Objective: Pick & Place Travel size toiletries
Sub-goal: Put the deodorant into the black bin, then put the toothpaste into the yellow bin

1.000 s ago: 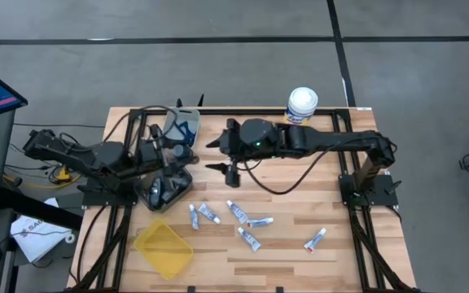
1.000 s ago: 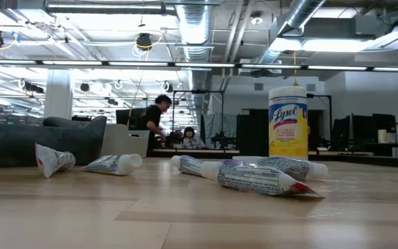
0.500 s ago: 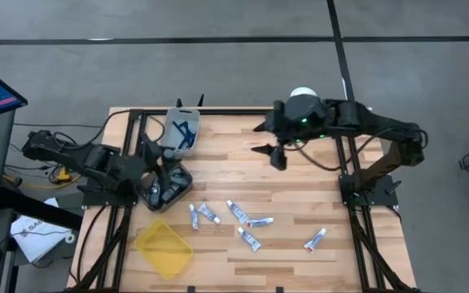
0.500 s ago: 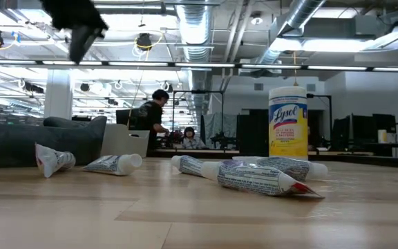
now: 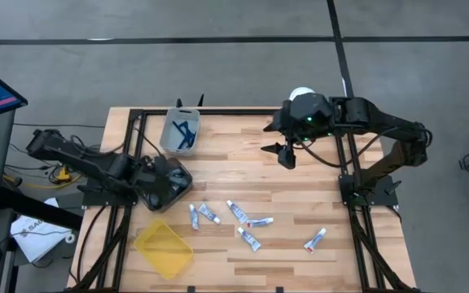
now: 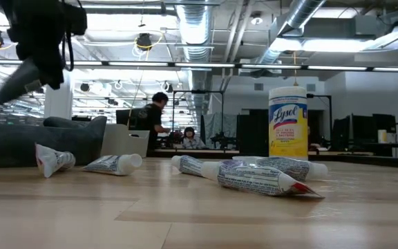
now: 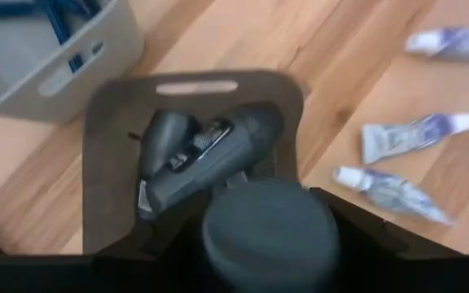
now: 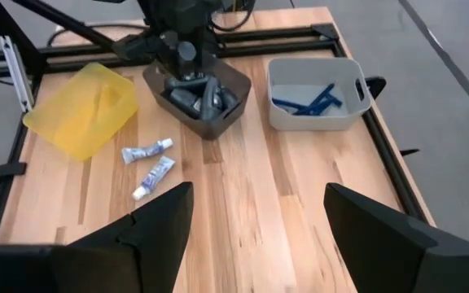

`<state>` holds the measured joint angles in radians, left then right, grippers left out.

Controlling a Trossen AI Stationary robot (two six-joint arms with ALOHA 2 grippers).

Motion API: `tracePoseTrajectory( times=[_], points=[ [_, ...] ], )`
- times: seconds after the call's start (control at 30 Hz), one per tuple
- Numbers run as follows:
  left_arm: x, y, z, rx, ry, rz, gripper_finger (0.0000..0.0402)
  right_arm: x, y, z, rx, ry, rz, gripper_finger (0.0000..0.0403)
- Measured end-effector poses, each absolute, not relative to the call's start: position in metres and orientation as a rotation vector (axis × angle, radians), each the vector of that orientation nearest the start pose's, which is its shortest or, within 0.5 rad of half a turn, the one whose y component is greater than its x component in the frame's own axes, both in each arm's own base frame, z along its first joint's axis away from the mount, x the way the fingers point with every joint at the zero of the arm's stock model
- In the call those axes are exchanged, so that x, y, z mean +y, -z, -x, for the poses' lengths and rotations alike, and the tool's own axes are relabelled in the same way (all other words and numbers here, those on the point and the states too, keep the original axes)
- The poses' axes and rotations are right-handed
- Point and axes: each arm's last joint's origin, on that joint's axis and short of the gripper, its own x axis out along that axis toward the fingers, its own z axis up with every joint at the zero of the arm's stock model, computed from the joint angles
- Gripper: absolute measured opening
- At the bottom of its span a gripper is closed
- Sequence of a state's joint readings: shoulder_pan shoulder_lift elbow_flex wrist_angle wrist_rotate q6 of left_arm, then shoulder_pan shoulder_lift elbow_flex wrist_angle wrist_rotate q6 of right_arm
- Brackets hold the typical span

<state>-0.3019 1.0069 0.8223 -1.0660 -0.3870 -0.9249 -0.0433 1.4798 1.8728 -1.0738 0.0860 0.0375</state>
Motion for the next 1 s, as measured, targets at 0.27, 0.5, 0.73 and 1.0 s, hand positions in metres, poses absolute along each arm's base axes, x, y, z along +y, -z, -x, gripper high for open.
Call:
tracePoseTrajectory(
  times=[0.27, 0.5, 0.73, 1.0],
  points=[
    [-0.043, -0.228, -0.175, 1.163, -0.648, 0.311, 0.0187, -0.013, -0.452, -0.278, 0.696, 0.130, -0.018, 0.0270],
    [-0.045, -0.216, -0.179, 1.265, -0.671, 0.273, 0.0218, -0.013, -0.451, -0.277, 0.707, 0.135, -0.030, 0.0270],
    [-0.045, -0.207, -0.176, 1.298, -0.680, 0.261, 0.0203, -0.013, -0.449, -0.276, 0.733, 0.138, -0.049, 0.0270],
    [-0.042, -0.210, -0.171, 1.301, -0.664, 0.277, 0.0311, -0.013, -0.448, -0.275, 0.741, 0.143, -0.061, 0.0270]
  ],
)
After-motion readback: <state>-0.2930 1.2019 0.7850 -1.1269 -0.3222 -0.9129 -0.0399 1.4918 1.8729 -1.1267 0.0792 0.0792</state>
